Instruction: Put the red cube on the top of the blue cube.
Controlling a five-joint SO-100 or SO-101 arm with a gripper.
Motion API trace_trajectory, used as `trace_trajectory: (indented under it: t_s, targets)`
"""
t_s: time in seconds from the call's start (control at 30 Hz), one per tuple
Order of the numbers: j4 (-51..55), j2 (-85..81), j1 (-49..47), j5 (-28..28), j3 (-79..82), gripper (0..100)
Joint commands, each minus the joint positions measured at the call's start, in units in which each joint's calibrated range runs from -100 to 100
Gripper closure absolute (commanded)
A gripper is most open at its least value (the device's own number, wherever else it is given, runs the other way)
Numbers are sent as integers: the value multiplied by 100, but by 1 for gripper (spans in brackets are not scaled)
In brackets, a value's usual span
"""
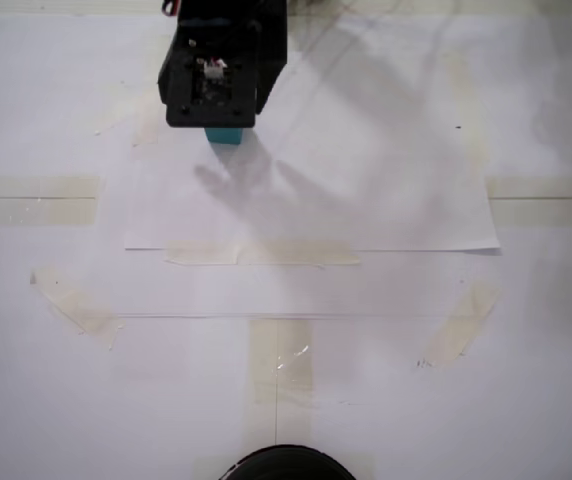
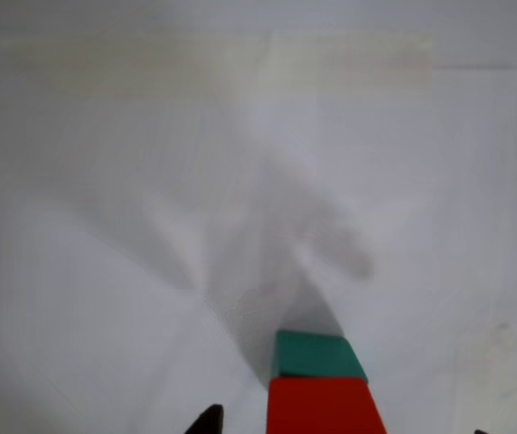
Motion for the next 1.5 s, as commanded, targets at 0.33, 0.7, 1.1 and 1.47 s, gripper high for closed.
trace_trajectory:
  t_s: [0.33,0.7,1.1,1.47]
  targets:
    - [2259,-2054,-434,-352,-1944,66]
    - [1998,-5444,-1130,-806,934,85]
    - [1061,-7994,-903,-703,3903,100]
    - [351,-9067,-691,-654,5746,100]
